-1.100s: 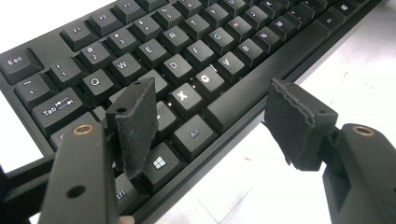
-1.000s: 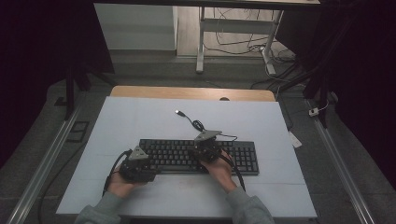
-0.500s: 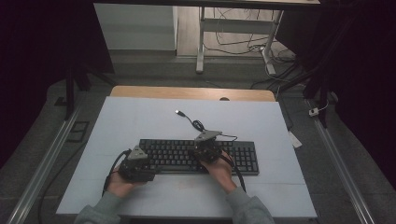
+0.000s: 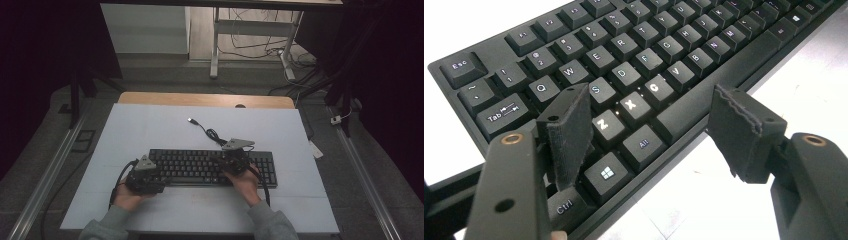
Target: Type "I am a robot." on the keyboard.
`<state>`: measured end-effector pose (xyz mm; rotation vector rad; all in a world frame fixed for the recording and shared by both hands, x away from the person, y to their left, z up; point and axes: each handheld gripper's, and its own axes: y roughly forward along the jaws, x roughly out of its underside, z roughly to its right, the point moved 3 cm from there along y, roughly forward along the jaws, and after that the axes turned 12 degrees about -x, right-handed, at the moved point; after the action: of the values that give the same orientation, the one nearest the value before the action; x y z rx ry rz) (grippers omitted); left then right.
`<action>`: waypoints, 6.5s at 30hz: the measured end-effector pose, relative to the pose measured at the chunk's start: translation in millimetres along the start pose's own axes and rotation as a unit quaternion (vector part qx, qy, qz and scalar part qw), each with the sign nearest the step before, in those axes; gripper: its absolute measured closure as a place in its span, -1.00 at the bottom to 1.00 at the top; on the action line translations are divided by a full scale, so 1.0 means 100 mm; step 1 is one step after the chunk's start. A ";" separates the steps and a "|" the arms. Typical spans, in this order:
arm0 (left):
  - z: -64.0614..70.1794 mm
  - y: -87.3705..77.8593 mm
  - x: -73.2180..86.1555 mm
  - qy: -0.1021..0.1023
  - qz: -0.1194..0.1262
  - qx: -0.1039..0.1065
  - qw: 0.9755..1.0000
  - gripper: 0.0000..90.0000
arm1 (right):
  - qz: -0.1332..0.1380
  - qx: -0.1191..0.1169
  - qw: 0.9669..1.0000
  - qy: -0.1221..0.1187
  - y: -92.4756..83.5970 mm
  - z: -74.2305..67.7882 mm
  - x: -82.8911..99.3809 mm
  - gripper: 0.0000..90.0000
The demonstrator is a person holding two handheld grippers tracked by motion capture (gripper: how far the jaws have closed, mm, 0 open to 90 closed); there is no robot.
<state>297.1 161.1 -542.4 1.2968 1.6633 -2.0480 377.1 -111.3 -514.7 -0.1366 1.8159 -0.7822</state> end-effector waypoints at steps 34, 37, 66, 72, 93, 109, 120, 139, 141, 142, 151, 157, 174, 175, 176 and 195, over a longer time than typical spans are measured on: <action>-0.09 -0.03 -0.09 -0.036 0.032 0.001 0.999 -0.20 | 0.012 0.012 1.000 -0.004 -0.57 -0.03 0.49 -0.01; -0.08 -0.02 -0.14 -0.039 0.041 0.006 0.998 -0.14 | 0.011 0.013 1.000 -0.006 -0.56 -0.02 0.49 -0.01; 0.32 0.33 -0.38 0.022 0.043 0.035 0.998 0.98 | 0.004 0.015 1.000 -0.006 -0.54 -0.02 0.48 -0.02; 0.35 0.37 -0.36 0.033 0.026 0.028 0.999 0.98 | 0.003 0.014 1.000 -0.005 -0.53 -0.02 0.48 -0.02; 0.39 0.43 -0.32 0.043 0.006 0.025 0.999 0.98 | 0.002 0.015 1.000 -0.005 -0.52 -0.02 0.49 -0.03; 0.20 0.09 -0.35 0.007 0.050 0.040 0.998 0.89 | 0.002 0.017 1.000 -0.005 -0.53 -0.02 0.48 -0.04; 0.11 -0.02 -0.31 -0.003 0.046 0.027 0.999 0.06 | 0.001 0.017 1.000 -0.005 -0.52 -0.02 0.49 -0.05; 0.09 -0.05 -0.27 -0.004 0.039 0.024 0.999 -0.14 | 0.002 0.020 1.000 -0.008 -0.52 -0.02 0.48 -0.06; 0.09 -0.05 -0.27 -0.004 0.039 0.025 0.999 -0.15 | 0.000 0.020 1.000 -0.009 -0.52 -0.02 0.48 -0.06; 0.09 -0.05 -0.27 -0.004 0.038 0.024 0.999 -0.15 | 0.000 0.020 1.000 -0.009 -0.52 -0.02 0.48 -0.06; 0.09 -0.03 -0.26 -0.003 0.032 0.022 0.999 -0.17 | 0.012 0.020 1.000 -0.011 -0.52 -0.04 0.41 -0.05; 0.09 -0.01 -0.25 -0.001 0.028 0.022 0.999 -0.18 | 0.023 0.015 1.000 -0.008 -0.48 -0.06 0.27 -0.01; 0.11 0.03 -0.24 0.008 0.019 0.022 1.000 -0.21 | -0.001 -0.004 1.000 -0.004 -0.18 -0.08 0.10 0.78; 0.11 0.04 -0.24 0.009 0.018 0.022 1.000 -0.21 | -0.002 -0.008 1.000 -0.003 -0.16 -0.09 0.10 0.85; 0.11 0.04 -0.24 0.009 0.018 0.022 1.000 -0.21 | -0.004 -0.012 1.000 -0.004 -0.14 -0.09 0.09 0.92; 0.13 0.07 -0.22 0.017 0.011 0.021 1.000 -0.23 | -0.042 -0.012 0.999 -0.028 0.26 -0.10 -0.02 0.99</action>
<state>308.2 139.5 -531.2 1.3649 1.6207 -2.0710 376.5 -86.4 -525.9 -0.2505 1.7753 -0.8084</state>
